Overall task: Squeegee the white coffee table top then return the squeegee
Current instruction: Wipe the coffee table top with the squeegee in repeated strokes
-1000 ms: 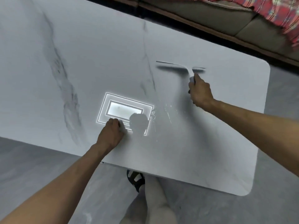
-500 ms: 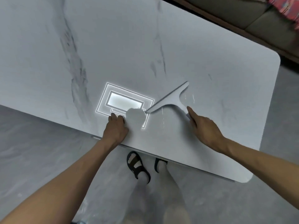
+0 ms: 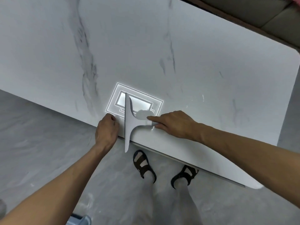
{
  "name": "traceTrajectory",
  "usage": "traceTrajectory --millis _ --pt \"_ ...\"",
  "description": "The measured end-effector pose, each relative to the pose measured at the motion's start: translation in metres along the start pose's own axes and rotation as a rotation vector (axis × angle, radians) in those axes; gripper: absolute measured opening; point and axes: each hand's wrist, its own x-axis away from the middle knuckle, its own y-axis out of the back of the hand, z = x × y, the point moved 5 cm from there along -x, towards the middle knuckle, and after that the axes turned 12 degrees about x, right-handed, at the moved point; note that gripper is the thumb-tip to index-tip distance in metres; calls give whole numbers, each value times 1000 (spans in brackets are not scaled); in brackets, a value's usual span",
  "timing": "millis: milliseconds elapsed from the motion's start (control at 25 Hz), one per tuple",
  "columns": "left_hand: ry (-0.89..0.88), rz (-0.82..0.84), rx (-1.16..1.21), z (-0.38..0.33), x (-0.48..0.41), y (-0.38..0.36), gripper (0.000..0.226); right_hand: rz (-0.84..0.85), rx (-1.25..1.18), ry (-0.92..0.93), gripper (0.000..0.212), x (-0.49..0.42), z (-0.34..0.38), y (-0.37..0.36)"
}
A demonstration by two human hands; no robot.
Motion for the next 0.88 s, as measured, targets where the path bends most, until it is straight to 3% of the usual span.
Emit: traceTrajectory --millis 120,320,520,680,880 --pt "-72 32 -54 -1 5 -5 15 -1 3 46 44 -18 18 -17" --pt "-232 184 -149 -22 26 -39 14 -17 -75 -171 44 68 -62 -43" --pt "-249 324 -320 -35 33 -63 19 30 -42 -406 42 174 -135 -53" --pt "-120 182 -125 -31 31 -48 13 -4 -71 -340 47 165 -115 -43" --pt "72 -79 51 -3 23 -9 14 -70 -85 -23 43 37 -11 -21"
